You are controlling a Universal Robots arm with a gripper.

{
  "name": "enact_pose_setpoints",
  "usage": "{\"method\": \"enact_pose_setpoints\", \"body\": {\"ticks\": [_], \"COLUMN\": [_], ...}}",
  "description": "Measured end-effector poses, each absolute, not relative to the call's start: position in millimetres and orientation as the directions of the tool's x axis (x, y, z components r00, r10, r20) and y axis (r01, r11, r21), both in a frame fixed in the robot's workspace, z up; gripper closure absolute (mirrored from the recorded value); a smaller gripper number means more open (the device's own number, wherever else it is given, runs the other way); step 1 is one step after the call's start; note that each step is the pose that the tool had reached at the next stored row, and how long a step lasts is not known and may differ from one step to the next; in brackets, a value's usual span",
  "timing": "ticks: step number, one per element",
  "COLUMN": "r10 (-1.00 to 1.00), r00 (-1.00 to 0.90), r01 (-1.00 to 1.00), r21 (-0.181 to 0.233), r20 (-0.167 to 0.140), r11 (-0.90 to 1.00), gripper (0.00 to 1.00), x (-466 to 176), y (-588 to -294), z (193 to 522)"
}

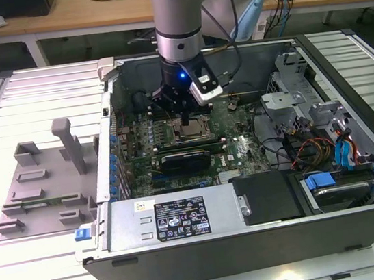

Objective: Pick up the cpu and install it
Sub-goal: 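Close the cpu cover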

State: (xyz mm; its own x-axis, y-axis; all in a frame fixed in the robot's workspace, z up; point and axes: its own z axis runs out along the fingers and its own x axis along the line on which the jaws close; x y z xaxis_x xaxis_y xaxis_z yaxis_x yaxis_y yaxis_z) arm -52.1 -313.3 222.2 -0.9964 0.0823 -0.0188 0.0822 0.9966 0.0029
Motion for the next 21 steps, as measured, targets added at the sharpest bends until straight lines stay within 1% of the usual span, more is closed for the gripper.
{"method": "enact_pose_setpoints", "body": {"ticks": [13, 21], "r10": [0.079, 0.031], "r00": [-0.997, -0.999], "r01": [0.079, 0.031], "r21": [0.003, 0.002], "r20": [-0.019, -0.019], "r11": [0.997, 1.0], "gripper": [0.89, 0.89], "x": [-63, -66], "y": [-313, -313], "z": [214, 211]}}
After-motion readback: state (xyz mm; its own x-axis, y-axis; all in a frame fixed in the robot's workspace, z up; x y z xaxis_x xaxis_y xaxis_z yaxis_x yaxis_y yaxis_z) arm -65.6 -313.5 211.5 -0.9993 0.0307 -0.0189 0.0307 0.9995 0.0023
